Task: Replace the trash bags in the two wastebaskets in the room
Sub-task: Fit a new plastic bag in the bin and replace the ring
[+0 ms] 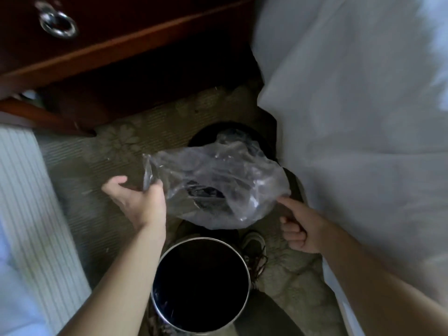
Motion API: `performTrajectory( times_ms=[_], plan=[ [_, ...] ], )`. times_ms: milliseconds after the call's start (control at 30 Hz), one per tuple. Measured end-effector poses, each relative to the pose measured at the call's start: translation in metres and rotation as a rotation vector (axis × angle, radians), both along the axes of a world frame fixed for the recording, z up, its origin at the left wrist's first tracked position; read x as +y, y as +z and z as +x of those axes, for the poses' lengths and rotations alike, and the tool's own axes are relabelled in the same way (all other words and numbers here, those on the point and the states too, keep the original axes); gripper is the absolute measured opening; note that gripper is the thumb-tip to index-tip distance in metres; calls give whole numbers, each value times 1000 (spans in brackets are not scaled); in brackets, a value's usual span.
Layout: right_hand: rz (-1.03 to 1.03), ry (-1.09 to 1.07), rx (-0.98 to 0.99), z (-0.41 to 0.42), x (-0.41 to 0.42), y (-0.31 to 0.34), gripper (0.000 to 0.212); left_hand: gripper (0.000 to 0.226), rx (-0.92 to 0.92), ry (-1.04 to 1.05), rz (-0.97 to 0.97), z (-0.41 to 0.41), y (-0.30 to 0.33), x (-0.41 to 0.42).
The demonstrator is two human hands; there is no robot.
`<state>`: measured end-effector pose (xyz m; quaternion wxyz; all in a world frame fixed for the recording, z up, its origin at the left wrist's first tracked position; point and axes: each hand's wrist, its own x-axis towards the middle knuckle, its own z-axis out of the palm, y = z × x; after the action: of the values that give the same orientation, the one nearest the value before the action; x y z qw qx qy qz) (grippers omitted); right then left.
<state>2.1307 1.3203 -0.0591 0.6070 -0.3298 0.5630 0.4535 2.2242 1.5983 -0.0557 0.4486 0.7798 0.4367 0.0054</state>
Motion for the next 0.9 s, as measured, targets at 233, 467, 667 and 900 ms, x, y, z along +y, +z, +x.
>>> performTrajectory(
  times_ms=[233,467,667,900],
  plan=[
    [382,-74,-447,6,29,40,34,15,155,-650,26,-9,1,-17],
    [-520,142,-826,79,66,32,40,53,-63,-1104,362,19,-14,-19],
    [-1048,955,-799,114,32,-10,65,93,292,-1004,17,57,-29,-18],
    [-381,237,-470,111,18,-34,83,112,411,-740,-547,47,-49,9]
  ],
)
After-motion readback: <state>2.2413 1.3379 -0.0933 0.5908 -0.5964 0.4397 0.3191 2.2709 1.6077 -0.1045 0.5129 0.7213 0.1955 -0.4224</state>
